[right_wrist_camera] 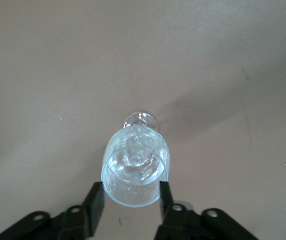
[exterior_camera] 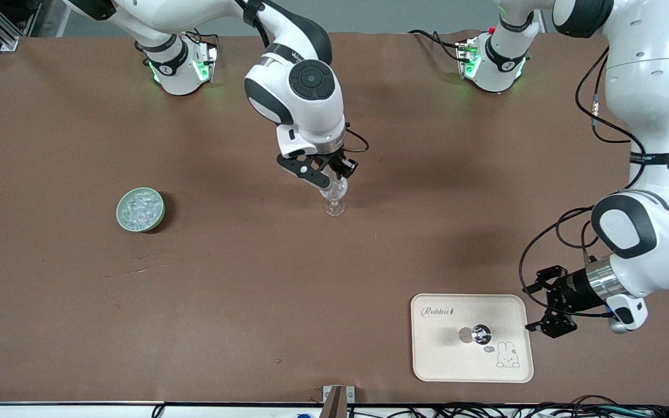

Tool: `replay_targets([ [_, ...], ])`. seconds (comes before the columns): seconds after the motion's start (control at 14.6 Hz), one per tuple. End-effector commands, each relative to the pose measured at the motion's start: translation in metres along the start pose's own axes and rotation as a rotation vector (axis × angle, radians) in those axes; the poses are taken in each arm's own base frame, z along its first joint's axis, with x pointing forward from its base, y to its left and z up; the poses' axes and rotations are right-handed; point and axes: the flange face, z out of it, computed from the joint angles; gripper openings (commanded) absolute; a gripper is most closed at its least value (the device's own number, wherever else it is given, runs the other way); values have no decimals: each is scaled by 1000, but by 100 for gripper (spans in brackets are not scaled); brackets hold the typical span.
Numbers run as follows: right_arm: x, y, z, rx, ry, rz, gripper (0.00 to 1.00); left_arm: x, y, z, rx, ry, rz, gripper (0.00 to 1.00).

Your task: Pour wine and add ice with both arms

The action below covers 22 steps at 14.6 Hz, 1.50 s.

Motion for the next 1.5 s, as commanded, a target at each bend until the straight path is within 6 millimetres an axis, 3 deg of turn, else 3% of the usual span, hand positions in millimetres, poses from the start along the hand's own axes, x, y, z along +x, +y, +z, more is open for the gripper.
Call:
replay_targets([
  [0.0, 3, -1, -7, 8, 15, 12, 81, -5, 2, -48, 40, 86, 112, 100],
  [0.07, 4, -2, -13, 16, 17, 14, 94, -12, 2, -61, 86, 99, 189, 100],
  [0.14, 6, -1, -19, 14, 22, 17, 100, -20, 4, -75, 118, 110, 290, 100],
  [0.27, 16, 6, -46, 6, 46, 30, 100, -32, 5, -96, 140, 94, 438, 100],
  [0.41, 25, 20, -87, 17, 147, -16, 100, -44, 7, -119, 146, 81, 579, 100],
  [0.68, 74, 65, -152, -31, 249, -88, 100, -72, 1, -168, 281, 95, 907, 100],
  [0.89, 132, 111, -198, -63, 326, -98, 100, -102, -9, -209, 333, 139, 1043, 100],
  [1.03, 170, 140, -215, -84, 350, -101, 100, -133, -19, -229, 356, 166, 1099, 100],
  [1.16, 203, 169, -230, -83, 340, -102, 100, -157, -38, -243, 390, 187, 1137, 100],
  [1.3, 238, 212, -252, -89, 314, -169, 100, -187, -45, -253, 385, 196, 1179, 100],
  [1.44, 263, 256, -267, -100, 250, -218, 100, -195, -45, -263, 389, 211, 1193, 100],
])
